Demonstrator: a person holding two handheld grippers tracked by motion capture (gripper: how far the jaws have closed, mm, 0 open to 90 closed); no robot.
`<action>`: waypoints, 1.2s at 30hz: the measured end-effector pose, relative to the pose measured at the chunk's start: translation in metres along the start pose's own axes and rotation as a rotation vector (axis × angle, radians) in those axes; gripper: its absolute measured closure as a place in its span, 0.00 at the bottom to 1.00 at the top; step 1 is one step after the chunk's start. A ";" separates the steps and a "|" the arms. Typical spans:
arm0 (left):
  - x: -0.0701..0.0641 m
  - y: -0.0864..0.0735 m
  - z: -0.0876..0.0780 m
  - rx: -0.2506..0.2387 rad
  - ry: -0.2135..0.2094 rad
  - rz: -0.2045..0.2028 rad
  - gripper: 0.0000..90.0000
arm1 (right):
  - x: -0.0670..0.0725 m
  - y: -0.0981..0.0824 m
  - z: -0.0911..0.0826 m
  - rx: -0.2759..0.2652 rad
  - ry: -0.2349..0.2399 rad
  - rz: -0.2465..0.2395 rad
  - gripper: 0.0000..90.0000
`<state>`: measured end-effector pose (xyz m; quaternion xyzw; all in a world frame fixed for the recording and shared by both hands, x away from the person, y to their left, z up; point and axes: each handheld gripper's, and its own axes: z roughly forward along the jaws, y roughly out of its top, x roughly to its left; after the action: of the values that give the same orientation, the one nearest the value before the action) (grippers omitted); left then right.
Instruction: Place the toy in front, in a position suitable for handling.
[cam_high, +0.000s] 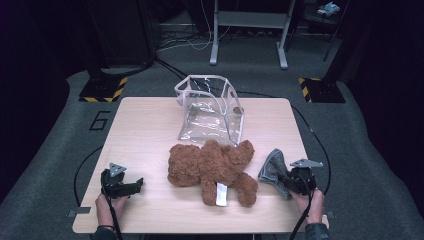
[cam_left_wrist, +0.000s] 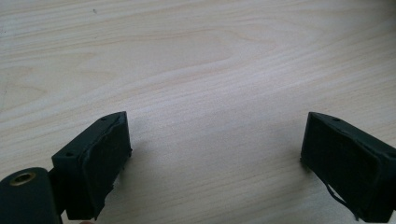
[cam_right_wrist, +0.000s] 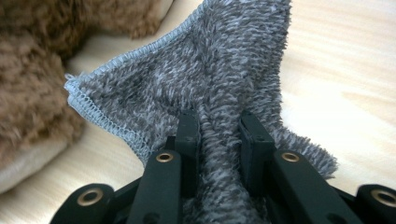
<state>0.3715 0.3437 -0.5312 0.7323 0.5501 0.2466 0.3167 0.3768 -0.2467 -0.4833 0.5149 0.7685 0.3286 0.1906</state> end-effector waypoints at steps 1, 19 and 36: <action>0.000 0.000 0.000 0.000 0.000 0.000 0.09 | 0.000 0.000 0.000 0.000 0.000 0.000 0.81; 0.000 0.000 0.000 0.000 0.000 0.002 0.09 | -0.029 0.036 0.003 -0.025 -0.161 0.114 0.80; 0.000 0.000 0.000 -0.002 -0.002 0.001 0.09 | -0.057 0.048 0.046 0.068 -0.272 0.206 0.77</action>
<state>0.3716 0.3438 -0.5312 0.7325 0.5493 0.2465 0.3177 0.4601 -0.2722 -0.4846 0.6367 0.6895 0.2474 0.2407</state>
